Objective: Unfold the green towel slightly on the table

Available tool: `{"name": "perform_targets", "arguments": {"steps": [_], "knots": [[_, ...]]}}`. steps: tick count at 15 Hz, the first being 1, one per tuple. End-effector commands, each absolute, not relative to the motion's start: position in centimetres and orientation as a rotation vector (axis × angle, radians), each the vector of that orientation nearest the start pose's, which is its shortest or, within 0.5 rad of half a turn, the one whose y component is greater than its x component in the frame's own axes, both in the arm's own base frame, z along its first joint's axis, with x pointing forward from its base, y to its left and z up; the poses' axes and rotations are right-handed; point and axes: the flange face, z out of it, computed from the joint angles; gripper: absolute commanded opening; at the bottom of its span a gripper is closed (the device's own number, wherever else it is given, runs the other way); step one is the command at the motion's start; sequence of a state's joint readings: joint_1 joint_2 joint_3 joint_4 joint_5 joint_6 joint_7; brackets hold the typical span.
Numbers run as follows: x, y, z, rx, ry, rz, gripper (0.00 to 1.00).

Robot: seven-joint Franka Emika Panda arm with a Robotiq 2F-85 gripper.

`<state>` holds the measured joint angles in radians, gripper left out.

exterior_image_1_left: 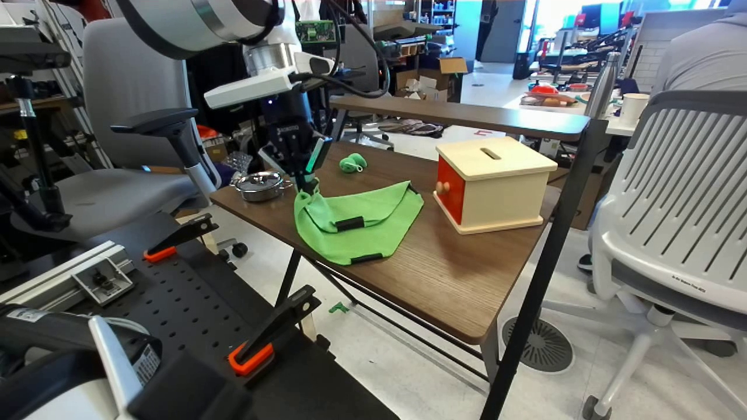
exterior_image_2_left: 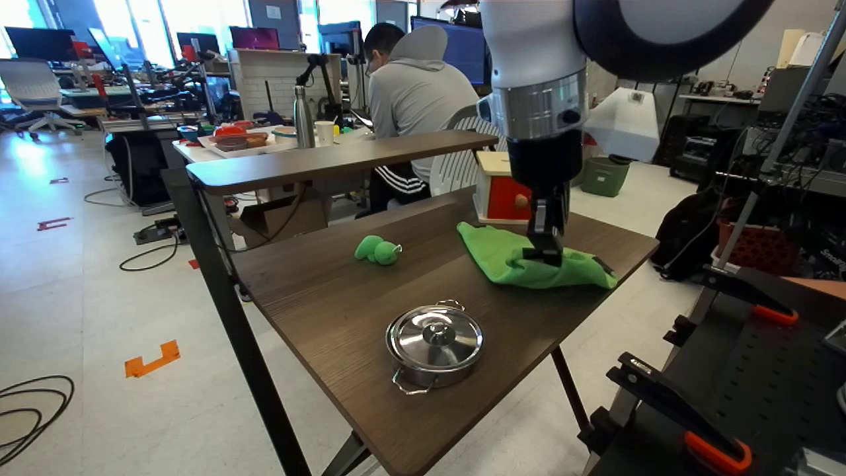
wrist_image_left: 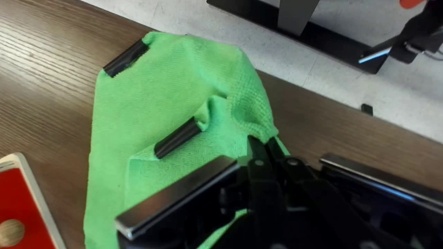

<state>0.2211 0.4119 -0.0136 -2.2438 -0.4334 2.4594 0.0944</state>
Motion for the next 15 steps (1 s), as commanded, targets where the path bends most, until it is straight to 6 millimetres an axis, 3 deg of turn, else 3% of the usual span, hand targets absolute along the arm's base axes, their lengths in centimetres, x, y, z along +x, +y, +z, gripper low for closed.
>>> {"name": "perform_targets", "arguments": {"steps": [1, 7, 8, 9, 15], "knots": [[47.6, 11.5, 16.3, -3.197, -1.106, 0.302, 0.01], [44.9, 12.0, 15.4, -3.026, -1.377, 0.386, 0.01], [44.7, 11.9, 15.2, -3.013, -1.392, 0.408, 0.29], [44.5, 11.8, 15.1, -3.001, -1.404, 0.428, 0.30], [44.6, 10.7, 14.9, -2.981, -1.417, 0.454, 0.73]]}}
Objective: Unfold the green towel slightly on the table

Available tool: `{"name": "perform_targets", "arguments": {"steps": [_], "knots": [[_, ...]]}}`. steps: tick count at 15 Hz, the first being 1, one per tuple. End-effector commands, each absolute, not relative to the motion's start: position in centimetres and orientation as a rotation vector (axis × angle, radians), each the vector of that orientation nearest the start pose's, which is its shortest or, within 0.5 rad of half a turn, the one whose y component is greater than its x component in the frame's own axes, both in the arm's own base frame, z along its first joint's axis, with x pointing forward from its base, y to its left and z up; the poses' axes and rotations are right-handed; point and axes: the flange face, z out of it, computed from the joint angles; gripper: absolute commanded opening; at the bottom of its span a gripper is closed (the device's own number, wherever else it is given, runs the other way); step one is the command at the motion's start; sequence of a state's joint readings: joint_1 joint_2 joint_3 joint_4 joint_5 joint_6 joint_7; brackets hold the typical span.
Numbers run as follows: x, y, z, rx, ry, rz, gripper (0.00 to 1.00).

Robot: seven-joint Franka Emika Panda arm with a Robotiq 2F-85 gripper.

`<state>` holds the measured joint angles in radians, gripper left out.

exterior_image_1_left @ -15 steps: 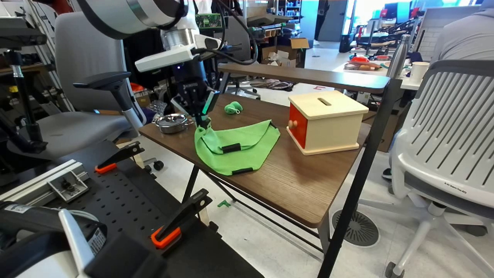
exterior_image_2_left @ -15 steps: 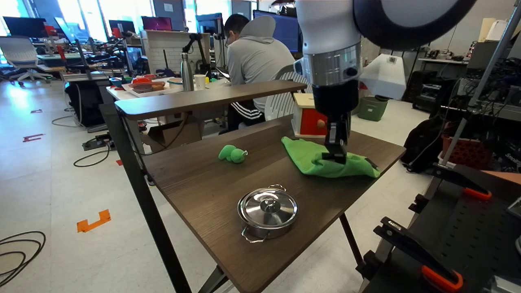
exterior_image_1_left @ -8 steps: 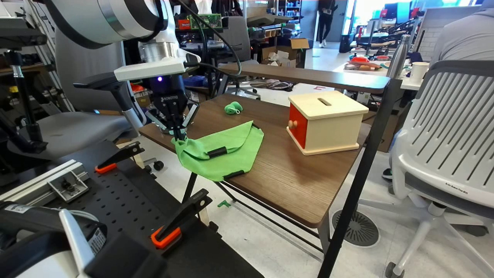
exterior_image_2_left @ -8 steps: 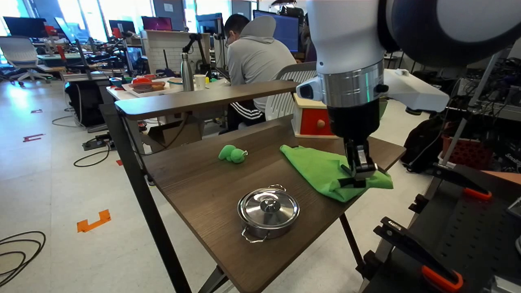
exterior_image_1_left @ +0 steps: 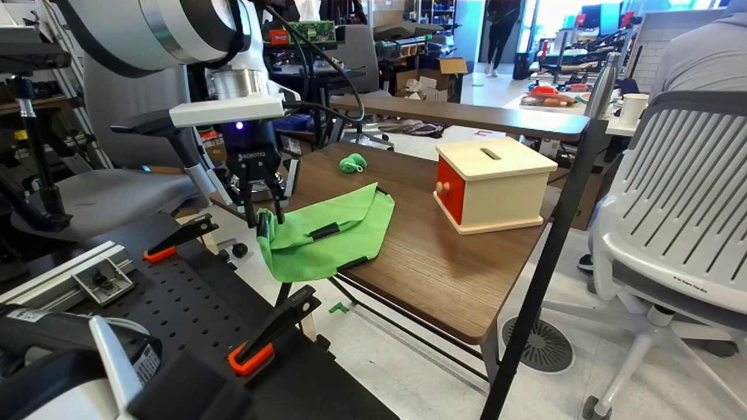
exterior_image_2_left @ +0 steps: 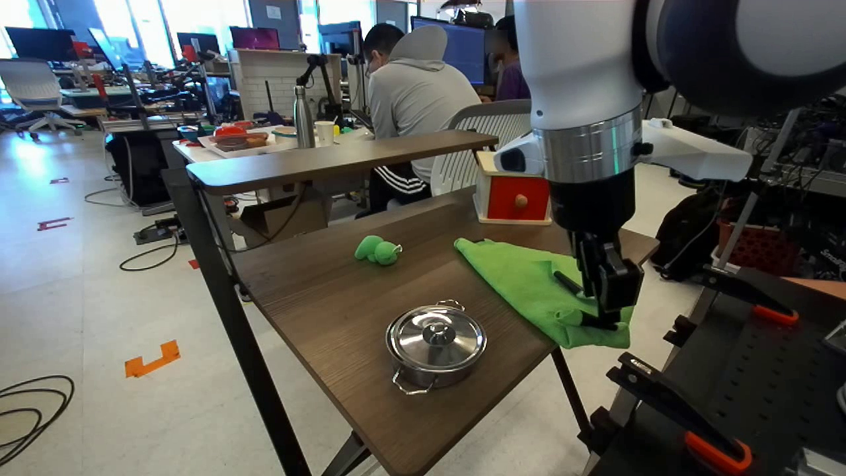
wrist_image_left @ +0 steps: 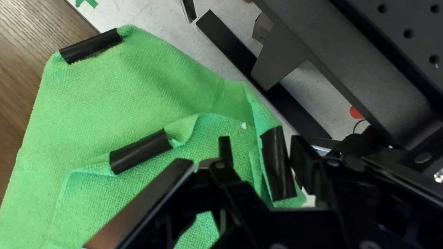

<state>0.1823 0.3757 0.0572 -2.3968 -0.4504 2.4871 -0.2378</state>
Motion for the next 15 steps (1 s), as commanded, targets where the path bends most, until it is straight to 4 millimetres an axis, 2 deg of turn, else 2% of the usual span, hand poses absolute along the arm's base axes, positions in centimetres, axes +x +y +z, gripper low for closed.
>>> {"name": "perform_targets", "arguments": {"steps": [1, 4, 7, 9, 11, 12, 13, 15], "knots": [[44.6, 10.5, 15.2, -2.984, -1.407, 0.447, 0.81], [45.0, 9.6, 17.1, -3.025, -1.330, 0.400, 0.99], [45.9, 8.4, 20.4, -3.067, -1.210, 0.324, 1.00], [46.6, 7.5, 23.3, -3.078, -1.083, 0.262, 1.00], [47.2, 6.4, 25.5, -3.121, -0.848, 0.271, 1.00], [47.5, 7.2, 23.2, -3.101, -0.988, 0.269, 1.00], [47.7, 6.9, 24.1, -3.109, -0.970, 0.254, 1.00], [47.6, 7.0, 23.9, -3.107, -0.975, 0.259, 1.00]]}}
